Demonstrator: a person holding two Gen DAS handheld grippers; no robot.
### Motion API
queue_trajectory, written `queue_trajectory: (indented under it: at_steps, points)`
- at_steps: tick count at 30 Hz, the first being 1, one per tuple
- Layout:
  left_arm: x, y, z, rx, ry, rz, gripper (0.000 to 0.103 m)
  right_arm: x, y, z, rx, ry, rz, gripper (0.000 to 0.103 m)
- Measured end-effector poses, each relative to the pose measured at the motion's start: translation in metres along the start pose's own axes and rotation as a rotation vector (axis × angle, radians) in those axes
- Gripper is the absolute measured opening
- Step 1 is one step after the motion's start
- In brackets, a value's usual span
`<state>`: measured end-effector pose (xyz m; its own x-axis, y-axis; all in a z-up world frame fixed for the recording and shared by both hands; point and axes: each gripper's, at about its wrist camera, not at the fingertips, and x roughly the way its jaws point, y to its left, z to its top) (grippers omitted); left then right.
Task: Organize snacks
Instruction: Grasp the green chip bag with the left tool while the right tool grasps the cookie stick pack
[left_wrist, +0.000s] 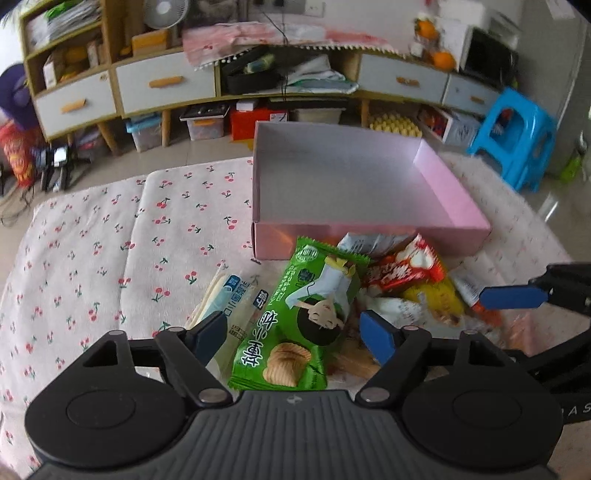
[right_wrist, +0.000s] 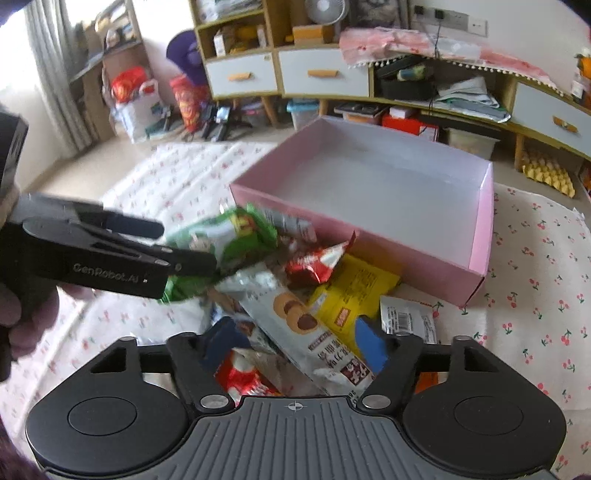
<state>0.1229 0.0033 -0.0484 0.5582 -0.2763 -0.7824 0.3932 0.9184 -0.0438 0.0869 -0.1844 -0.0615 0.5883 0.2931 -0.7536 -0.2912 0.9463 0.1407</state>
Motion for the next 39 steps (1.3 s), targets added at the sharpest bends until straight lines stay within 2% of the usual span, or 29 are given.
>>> queue_trajectory:
  at_steps: [4,9,13,17,19,24,27,30,32,37,39]
  points:
    - [0.008,-0.003,-0.001,0.029,0.013,0.045,0.073,0.01,-0.002,-0.001,-0.008,0.03,-0.029,0.055]
    - [0.011,-0.001,0.001,0.001,0.022,0.041,0.072,0.014,-0.003,-0.002,-0.009,0.034,-0.046,0.051]
    - [0.005,0.011,0.006,-0.112,0.009,-0.014,0.071,0.013,-0.002,-0.002,-0.012,0.03,-0.048,0.051]
    - [-0.005,0.025,0.01,-0.238,-0.009,-0.114,0.071,0.013,0.0,-0.003,-0.037,0.027,-0.051,0.051]
    - [-0.009,0.031,0.011,-0.266,-0.003,-0.147,0.071,0.012,0.002,-0.004,-0.064,0.026,-0.06,0.051]
    - [-0.006,0.019,0.008,-0.134,0.002,-0.062,0.067,0.012,0.005,-0.006,-0.135,0.024,-0.079,0.048]
    - [0.0,0.013,0.007,-0.08,0.024,-0.056,0.062,0.013,0.008,-0.006,-0.161,0.022,-0.074,0.042]
    - [0.004,0.007,0.009,-0.03,0.027,-0.043,0.063,0.016,0.015,-0.006,-0.207,0.022,-0.081,0.039]
    - [0.005,0.002,0.008,0.002,0.025,-0.026,0.066,0.018,0.02,-0.008,-0.241,0.025,-0.092,0.039]
    - [0.014,-0.008,0.006,0.07,0.058,-0.002,0.068,0.027,0.029,-0.011,-0.304,0.04,-0.125,0.041]
    - [0.013,-0.009,0.006,0.081,0.045,0.016,0.069,0.03,0.034,-0.013,-0.336,0.042,-0.144,0.041]
